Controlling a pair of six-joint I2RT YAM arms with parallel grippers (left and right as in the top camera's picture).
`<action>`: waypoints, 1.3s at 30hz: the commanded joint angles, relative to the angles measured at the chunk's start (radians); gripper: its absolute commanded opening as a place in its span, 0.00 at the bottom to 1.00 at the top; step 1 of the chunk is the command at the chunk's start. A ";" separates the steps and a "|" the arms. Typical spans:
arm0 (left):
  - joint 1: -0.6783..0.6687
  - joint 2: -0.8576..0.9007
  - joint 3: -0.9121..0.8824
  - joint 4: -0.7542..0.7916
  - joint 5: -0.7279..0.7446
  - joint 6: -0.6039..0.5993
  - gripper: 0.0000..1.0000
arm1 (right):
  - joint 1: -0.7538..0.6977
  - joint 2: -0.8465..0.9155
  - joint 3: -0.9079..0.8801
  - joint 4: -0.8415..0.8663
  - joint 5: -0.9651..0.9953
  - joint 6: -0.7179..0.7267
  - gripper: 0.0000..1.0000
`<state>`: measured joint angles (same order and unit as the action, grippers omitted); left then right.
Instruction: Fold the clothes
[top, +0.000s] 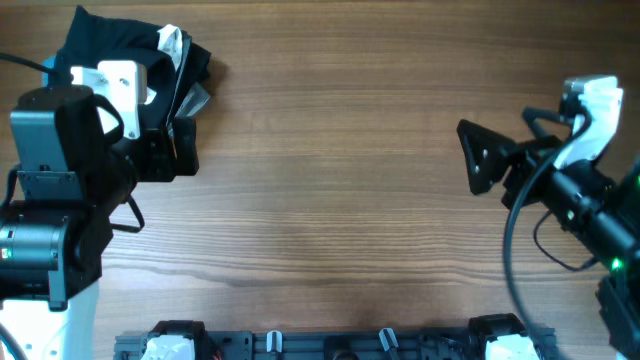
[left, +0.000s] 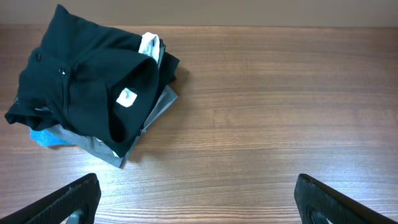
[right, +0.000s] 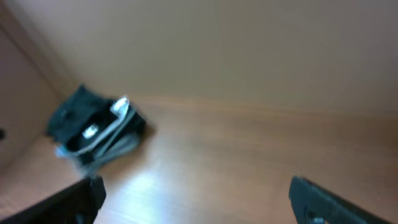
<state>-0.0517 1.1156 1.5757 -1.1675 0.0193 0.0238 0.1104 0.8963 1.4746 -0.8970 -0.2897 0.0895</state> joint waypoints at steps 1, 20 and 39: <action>-0.005 -0.001 0.002 -0.001 -0.013 -0.010 1.00 | 0.002 -0.130 -0.183 0.153 0.116 -0.214 1.00; -0.005 -0.001 0.002 -0.001 -0.013 -0.010 1.00 | 0.001 -0.893 -1.369 0.698 0.152 -0.030 1.00; -0.005 -0.001 0.002 -0.001 -0.013 -0.010 1.00 | 0.001 -0.889 -1.432 0.825 0.153 -0.008 1.00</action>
<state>-0.0517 1.1149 1.5757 -1.1713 0.0193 0.0235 0.1104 0.0200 0.0486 -0.0799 -0.1482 0.0643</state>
